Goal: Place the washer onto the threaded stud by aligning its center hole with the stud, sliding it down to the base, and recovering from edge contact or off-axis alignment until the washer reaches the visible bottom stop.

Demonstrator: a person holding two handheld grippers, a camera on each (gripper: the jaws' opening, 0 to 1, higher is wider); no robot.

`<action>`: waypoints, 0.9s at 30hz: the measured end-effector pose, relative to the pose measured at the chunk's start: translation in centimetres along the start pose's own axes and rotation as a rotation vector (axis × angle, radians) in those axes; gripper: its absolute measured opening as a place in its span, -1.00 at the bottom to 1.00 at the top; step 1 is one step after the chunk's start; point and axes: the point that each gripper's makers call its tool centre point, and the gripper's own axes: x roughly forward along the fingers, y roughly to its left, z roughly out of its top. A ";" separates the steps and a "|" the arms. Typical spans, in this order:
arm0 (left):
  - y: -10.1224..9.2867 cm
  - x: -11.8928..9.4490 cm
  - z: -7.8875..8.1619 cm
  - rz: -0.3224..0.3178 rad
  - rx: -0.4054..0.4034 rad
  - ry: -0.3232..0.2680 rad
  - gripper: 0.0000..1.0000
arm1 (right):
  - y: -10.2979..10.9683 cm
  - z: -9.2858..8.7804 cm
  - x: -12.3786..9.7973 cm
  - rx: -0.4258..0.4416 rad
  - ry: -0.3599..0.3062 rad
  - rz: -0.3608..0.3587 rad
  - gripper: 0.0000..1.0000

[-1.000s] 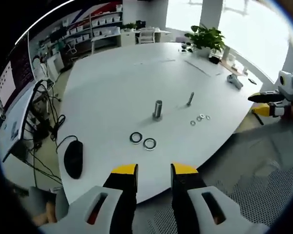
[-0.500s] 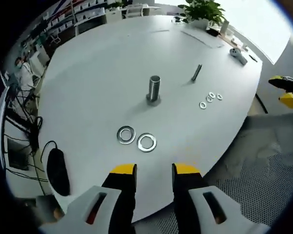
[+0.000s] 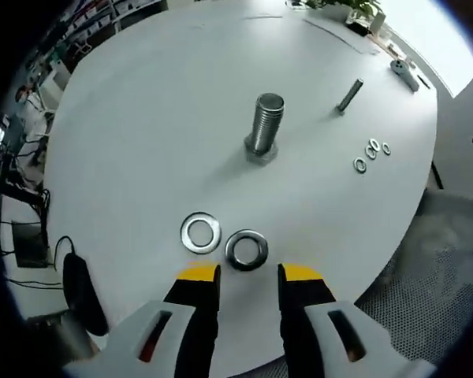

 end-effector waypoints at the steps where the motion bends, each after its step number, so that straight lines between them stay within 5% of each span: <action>1: 0.0 0.2 0.2 0.001 0.005 0.000 -0.45 | 0.0 0.0 0.0 0.000 -0.001 -0.001 -0.13; 9: 0.3 0.2 0.2 0.042 0.119 0.014 -0.49 | 0.0 -0.1 -0.1 0.003 0.005 -0.006 -0.14; 27: 0.1 0.7 0.1 0.021 0.190 0.042 -0.58 | 0.0 -0.1 -0.4 0.005 0.010 -0.008 -0.17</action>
